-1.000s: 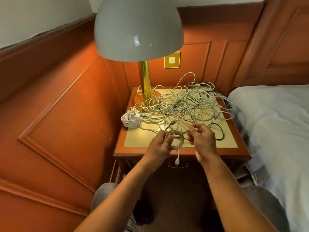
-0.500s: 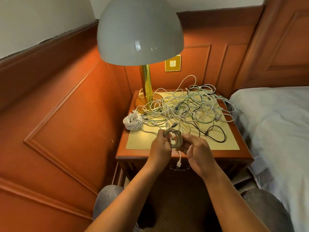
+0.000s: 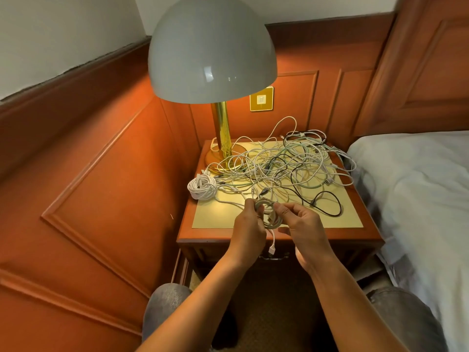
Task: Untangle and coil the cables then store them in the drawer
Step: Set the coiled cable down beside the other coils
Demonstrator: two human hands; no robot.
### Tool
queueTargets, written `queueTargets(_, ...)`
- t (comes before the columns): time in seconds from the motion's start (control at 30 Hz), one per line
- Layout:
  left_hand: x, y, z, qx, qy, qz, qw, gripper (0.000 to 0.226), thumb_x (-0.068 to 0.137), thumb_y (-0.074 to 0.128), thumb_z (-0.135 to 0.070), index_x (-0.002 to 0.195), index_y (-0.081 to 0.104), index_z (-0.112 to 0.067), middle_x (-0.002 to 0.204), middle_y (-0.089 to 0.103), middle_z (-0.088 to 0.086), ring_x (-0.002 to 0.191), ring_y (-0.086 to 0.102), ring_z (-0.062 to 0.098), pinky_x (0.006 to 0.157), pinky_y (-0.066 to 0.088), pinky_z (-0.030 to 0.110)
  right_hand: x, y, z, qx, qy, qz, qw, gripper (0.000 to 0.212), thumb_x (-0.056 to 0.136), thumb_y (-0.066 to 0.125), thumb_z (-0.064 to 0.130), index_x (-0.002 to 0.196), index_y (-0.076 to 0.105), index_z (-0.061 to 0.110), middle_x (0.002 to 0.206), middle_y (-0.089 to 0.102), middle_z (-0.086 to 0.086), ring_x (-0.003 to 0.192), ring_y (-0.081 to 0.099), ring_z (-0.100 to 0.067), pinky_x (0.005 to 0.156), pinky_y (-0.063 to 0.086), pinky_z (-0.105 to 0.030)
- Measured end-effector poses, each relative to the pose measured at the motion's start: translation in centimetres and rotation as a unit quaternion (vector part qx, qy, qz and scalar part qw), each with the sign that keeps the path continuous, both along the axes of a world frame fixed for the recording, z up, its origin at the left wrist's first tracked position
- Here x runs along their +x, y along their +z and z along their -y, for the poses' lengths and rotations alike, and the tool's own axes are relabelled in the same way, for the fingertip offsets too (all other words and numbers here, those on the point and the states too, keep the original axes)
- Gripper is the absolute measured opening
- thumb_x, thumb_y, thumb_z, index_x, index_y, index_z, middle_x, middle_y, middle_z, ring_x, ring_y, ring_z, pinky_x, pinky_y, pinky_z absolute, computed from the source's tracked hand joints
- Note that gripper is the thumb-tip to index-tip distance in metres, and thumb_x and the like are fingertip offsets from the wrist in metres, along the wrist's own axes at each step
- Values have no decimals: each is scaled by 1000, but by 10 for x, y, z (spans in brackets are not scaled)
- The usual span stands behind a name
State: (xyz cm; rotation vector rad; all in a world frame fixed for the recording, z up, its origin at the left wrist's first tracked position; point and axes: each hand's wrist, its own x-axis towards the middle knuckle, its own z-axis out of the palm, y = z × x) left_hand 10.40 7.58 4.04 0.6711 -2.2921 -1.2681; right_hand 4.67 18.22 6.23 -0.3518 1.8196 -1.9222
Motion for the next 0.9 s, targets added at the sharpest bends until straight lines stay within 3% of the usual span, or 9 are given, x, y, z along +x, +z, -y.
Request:
queueTargets(0.17, 4, -13, 9, 113, -20, -11, 993, 11, 102, 40, -18, 102, 51, -17, 82, 61, 9, 61, 55, 19, 53, 43, 35, -8, -8, 8, 43, 43, 22, 998, 22, 96, 57, 24, 89, 75, 12, 95, 74, -4, 100, 65, -22, 87, 52, -41)
queueTargets(0.37, 10, -9, 32, 245, 10, -35, 969, 18, 104, 37, -11, 107, 55, -8, 83, 55, 3, 68, 54, 14, 53, 42, 24, -4, -28, 32, 83, 123, -14, 989, 32, 102, 47, 24, 91, 74, 11, 94, 74, -3, 98, 65, -18, 82, 49, -36)
queueTargets(0.57, 22, -22, 73, 376, 60, -22, 924, 26, 96, 38, -3, 109, 61, -6, 91, 61, 7, 79, 55, 14, 67, 43, 27, -11, -48, 84, 124, 137, 12, 983, 29, 101, 50, 23, 87, 72, 10, 93, 72, -10, 90, 63, -17, 72, 47, -32)
queueTargets(0.67, 28, -31, 101, 351, 69, -1, 934, 29, 94, 39, -2, 99, 64, -16, 87, 63, -1, 79, 52, 8, 67, 40, 23, -15, -61, 115, 149, 149, 3, 978, 28, 100, 52, 22, 89, 71, 4, 86, 67, -14, 81, 58, -18, 66, 43, -31)
queueTargets(0.77, 29, -47, 132, 283, 99, 5, 954, 25, 94, 49, 1, 105, 63, -16, 88, 66, -3, 77, 58, 4, 65, 46, 12, -18, -74, 148, 173, 137, 3, 975, 31, 98, 55, 22, 76, 68, 4, 69, 59, -7, 68, 51, -17, 61, 37, -28)
queueTargets(0.9, 25, -71, 174, 176, 169, 59, 968, 13, 89, 64, -8, 100, 62, -13, 94, 67, 5, 86, 61, 17, 77, 48, 27, -23, -91, 186, 208, 132, 5, 969, 33, 96, 60, 21, 68, 66, 3, 61, 56, -5, 57, 45, -14, 57, 34, -26)
